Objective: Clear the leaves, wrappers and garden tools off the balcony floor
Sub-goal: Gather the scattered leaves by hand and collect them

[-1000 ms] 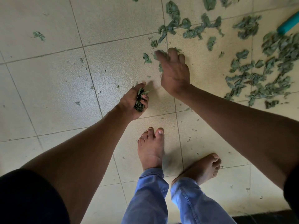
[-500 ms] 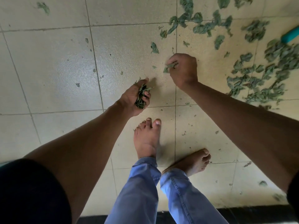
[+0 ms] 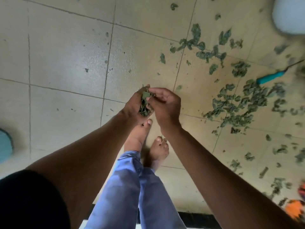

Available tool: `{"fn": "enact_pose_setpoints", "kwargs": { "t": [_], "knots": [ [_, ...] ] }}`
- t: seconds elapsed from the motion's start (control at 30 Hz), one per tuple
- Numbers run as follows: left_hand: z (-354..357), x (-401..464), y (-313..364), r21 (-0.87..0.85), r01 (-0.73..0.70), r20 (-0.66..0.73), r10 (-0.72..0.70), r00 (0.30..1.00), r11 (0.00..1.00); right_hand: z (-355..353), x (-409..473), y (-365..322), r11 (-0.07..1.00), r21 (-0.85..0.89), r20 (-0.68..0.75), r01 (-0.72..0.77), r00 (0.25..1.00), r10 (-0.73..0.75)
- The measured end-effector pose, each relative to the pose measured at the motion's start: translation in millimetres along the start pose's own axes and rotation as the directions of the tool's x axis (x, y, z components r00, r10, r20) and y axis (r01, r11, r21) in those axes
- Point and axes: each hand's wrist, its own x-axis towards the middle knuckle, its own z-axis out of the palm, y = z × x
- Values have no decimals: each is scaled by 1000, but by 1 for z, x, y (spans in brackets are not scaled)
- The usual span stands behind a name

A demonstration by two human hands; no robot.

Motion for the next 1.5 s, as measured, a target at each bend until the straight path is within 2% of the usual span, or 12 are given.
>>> {"fn": "enact_pose_setpoints", "kwargs": {
  "t": [0.07, 0.13, 0.23, 0.4, 0.57, 0.67, 0.87, 1.07, 1.23, 1.37, 1.5],
  "knots": [
    [4, -21, 4, -50, -7, -18, 6, 1000, 999, 6, -8, -16, 992, -115, -10, 55, 998, -57],
    [12, -46, 8, -144, -15, -1, 15, 1000, 989, 14, -15, -37, 987, -144, -1, 73, 997, -74],
    [28, -83, 18, -333, -105, -25, 103, 994, 937, 27, -28, -73, 998, -23, 37, 51, 998, -50],
    [46, -146, 50, -417, -311, -51, 319, 946, 854, 43, -48, -142, 986, 157, 148, 46, 987, -70],
    [49, -209, 79, -579, -383, -12, 463, 886, 719, 68, -70, -210, 950, 311, 259, -17, 964, -68],
    [45, -233, 93, -643, -436, -59, 527, 848, 630, 91, -81, -242, 918, 387, 212, -82, 977, -2],
    [27, -252, 144, -789, -416, -102, 571, 815, 453, 150, -79, -270, 940, 329, 160, -90, 986, 39],
    [0, -264, 215, -816, -402, -103, 579, 809, 417, 220, -61, -301, 886, 432, 200, -169, 976, 89],
    [-20, -295, 284, -809, -423, -137, 567, 812, 409, 283, -62, -342, 895, 409, 162, -179, 979, 122],
    [-25, -321, 343, -699, -510, -131, 611, 781, 502, 333, -54, -384, 884, 420, 177, -204, 974, 140],
    [-29, -325, 408, -648, -579, -218, 607, 764, 495, 380, -30, -419, 883, 416, 201, -220, 969, 147]
  ]
}}
